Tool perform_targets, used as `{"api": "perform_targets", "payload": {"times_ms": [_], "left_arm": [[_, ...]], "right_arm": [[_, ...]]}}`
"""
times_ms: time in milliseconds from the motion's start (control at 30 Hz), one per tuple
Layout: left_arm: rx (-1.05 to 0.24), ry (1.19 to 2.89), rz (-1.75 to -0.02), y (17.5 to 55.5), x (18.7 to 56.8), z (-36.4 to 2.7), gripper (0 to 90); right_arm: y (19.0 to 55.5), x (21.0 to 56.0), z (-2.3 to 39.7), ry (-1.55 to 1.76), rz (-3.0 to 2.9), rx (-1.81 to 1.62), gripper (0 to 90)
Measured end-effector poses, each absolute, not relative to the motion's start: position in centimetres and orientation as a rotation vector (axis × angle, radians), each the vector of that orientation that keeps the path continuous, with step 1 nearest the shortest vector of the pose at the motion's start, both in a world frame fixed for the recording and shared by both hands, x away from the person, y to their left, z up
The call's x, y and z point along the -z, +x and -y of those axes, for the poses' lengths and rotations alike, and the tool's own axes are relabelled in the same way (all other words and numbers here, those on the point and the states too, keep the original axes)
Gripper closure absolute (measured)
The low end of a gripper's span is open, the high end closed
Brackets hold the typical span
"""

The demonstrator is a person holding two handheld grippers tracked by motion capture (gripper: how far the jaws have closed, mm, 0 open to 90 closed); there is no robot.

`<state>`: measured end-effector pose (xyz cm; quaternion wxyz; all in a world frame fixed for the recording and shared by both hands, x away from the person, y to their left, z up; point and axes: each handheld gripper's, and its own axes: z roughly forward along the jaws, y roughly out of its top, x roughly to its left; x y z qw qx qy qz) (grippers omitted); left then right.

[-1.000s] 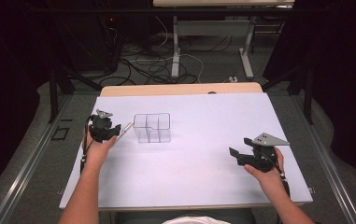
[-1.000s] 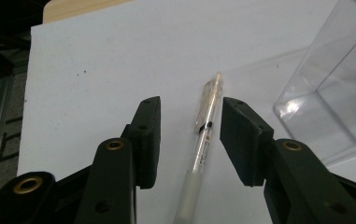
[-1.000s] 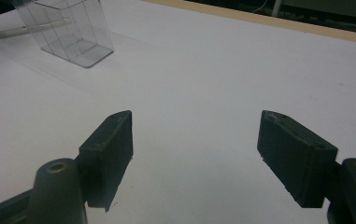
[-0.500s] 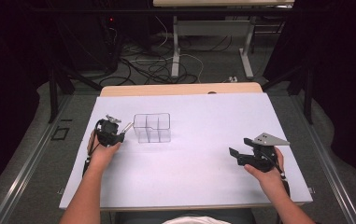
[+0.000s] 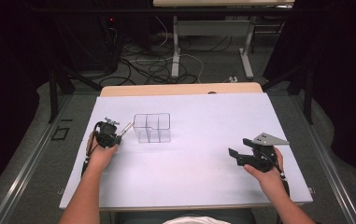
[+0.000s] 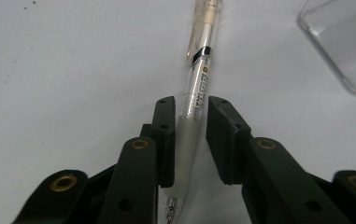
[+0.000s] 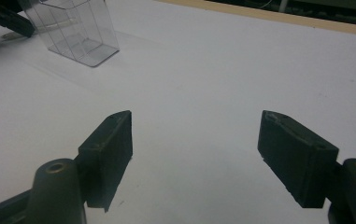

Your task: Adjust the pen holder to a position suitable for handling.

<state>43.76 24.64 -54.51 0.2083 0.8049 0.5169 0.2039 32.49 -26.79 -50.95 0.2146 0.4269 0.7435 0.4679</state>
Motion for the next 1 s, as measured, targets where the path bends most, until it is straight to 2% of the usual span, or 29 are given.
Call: {"api": "perform_targets", "payload": {"times_ms": [233, 600, 1000], "left_arm": [[-0.575, 2.277, -1.381, 43.7, 54.6, -24.6, 78.3], [-0.674, 2.384, -1.264, 43.5, 54.7, -23.8, 80.3], [-0.675, 2.376, -1.297, 43.5, 54.6, -23.8, 80.4]], "right_arm": [[32.6, 51.1, 26.9, 1.205, -2.063, -1.301, 26.1], [32.6, 51.2, 26.7, 1.209, -2.073, -1.298, 26.1], [32.7, 51.2, 26.8, 1.222, -2.072, -1.299, 26.1]]}}
